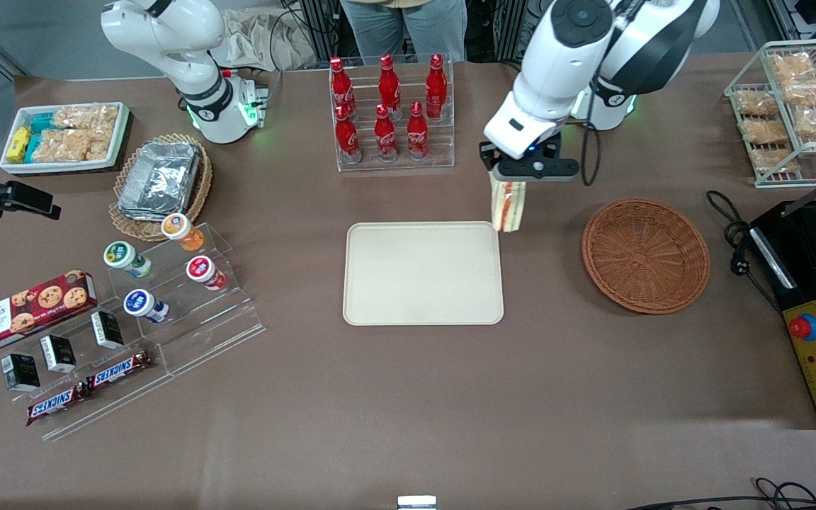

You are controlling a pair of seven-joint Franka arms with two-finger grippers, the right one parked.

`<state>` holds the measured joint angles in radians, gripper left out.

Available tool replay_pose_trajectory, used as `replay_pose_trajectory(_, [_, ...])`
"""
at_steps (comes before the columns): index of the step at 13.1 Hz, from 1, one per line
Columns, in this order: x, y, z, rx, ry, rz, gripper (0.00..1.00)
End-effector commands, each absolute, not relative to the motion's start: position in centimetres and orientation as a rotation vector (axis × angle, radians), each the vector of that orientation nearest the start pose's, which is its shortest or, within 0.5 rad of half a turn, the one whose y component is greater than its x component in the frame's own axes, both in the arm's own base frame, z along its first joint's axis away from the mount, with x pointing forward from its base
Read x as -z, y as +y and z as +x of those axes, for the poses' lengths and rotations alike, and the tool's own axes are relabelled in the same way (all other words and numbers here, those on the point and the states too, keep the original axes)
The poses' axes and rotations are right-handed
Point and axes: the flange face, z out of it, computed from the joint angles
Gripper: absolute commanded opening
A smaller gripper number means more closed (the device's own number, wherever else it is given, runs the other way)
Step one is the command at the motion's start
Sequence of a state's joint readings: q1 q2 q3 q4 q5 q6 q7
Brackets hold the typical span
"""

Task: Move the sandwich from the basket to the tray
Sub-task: 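Lift the sandwich and carry it with the left gripper over the tray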

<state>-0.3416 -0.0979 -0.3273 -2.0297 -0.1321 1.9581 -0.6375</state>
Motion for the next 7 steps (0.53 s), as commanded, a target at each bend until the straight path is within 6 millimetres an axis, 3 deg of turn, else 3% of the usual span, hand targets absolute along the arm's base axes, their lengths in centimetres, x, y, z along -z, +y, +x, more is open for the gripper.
replay_pose_trajectory(1, [-46.4, -34.9, 42.5, -0.058, -0.04, -3.242, 0.0])
replay_pose_trajectory(3, [-42.6, -35.8, 43.7, -0.027, -0.018, -3.256, 0.0])
replay_pose_trajectory(7, [-32.8, -37.6, 45.3, -0.019, 0.045, -3.203, 0.0])
